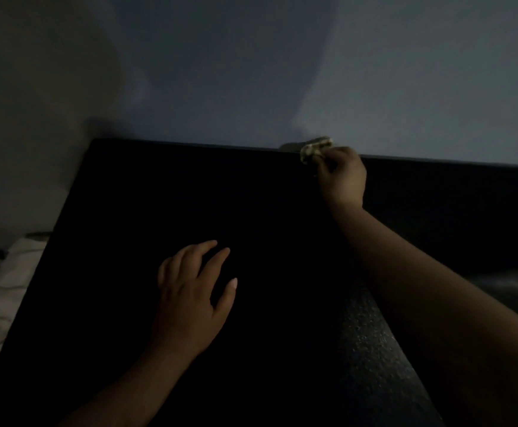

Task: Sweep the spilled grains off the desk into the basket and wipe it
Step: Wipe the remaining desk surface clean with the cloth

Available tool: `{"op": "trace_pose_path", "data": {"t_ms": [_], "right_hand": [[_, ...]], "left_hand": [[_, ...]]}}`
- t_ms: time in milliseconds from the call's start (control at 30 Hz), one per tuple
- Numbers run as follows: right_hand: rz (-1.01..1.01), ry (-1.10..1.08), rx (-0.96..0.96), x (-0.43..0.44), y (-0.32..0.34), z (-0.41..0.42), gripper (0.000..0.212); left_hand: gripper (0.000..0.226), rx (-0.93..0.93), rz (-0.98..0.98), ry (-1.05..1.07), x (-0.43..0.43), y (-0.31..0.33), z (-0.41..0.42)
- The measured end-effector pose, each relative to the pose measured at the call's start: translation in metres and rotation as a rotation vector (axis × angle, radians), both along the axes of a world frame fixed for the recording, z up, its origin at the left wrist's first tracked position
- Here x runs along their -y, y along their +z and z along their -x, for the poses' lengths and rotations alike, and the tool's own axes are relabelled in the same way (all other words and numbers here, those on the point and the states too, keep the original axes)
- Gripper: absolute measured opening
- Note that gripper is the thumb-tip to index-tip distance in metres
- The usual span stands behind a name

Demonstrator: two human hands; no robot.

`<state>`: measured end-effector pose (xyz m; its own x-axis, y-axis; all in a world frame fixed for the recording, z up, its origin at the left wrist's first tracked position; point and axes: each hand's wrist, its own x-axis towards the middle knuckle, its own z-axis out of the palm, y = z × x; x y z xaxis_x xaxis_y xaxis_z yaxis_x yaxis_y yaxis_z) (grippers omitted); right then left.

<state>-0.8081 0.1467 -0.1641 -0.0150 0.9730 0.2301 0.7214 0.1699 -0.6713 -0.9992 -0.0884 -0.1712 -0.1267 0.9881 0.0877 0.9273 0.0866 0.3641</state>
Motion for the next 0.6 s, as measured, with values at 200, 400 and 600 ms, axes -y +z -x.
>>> {"op": "trace_pose_path", "data": {"t_ms": [200, 400, 600], "right_hand": [[0.064, 0.285, -0.072, 0.063, 0.007, 0.007, 0.015], [-0.072, -0.034, -0.132, 0.055, 0.026, -0.007, 0.013], [0.049, -0.035, -0.017, 0.053, 0.004, -0.017, 0.021]], "left_hand": [[0.049, -0.001, -0.003, -0.001, 0.000, 0.001, 0.001], [0.051, -0.001, -0.022, -0.016, 0.001, 0.000, 0.000], [0.051, -0.019, -0.033, -0.020, 0.000, -0.003, 0.001]]}}
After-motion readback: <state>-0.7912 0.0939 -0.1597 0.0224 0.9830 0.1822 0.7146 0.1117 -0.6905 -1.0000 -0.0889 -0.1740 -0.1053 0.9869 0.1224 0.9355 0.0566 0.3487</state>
